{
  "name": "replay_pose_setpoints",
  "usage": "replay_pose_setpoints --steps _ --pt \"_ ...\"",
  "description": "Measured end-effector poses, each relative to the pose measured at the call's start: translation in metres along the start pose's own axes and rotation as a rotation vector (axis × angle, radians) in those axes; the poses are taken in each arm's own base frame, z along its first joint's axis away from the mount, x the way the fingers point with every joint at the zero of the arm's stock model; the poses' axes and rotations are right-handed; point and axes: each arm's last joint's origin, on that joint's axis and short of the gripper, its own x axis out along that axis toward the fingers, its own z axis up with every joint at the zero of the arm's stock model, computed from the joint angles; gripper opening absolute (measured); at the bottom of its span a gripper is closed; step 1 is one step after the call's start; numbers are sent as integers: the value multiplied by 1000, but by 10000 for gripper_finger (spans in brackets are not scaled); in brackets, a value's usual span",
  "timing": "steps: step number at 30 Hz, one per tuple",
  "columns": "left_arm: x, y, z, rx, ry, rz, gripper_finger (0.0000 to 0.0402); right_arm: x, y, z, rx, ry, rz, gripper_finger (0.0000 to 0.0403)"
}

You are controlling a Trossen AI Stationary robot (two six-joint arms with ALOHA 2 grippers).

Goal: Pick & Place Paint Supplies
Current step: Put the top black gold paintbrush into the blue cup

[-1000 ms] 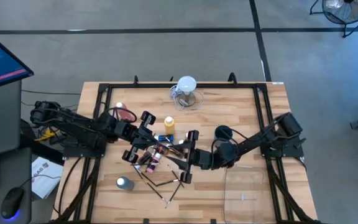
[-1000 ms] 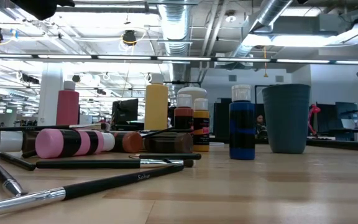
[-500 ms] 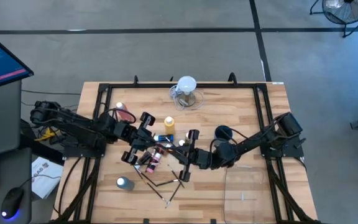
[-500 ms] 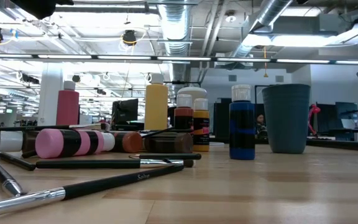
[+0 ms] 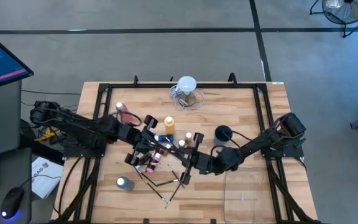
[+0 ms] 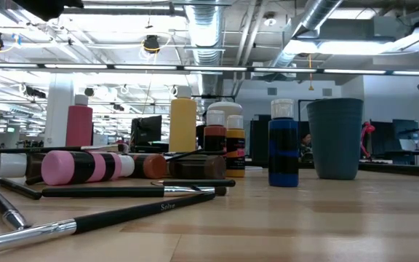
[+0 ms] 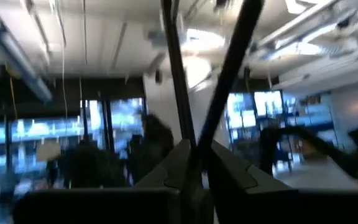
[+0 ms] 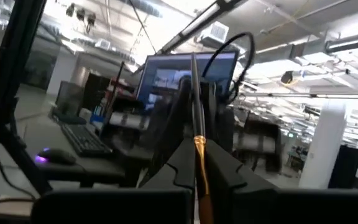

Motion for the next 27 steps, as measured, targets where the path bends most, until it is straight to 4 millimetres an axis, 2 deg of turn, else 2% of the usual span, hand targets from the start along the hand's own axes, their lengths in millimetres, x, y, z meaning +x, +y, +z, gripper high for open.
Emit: replay_pose_setpoints --steps 2,8,14,20,23,27 --pt "-1 2 -5 -8 57 24 72 -3 -2 7 -4 27 -7 4" --pt "-9 8 -1 -3 182 116 151 -13 -6 24 -62 161 -76 3" --pt "-32 6 10 -16 442 254 208 -40 -32 69 -157 367 -266 1" --pt "-44 -3 31 -20 446 245 220 -66 -60 126 -163 511 -490 1" --pt "-47 -10 36 -28 447 219 216 -72 -66 148 -119 504 -495 1" --pt "-46 -15 38 -36 442 191 210 -74 -73 168 -46 480 -489 1"
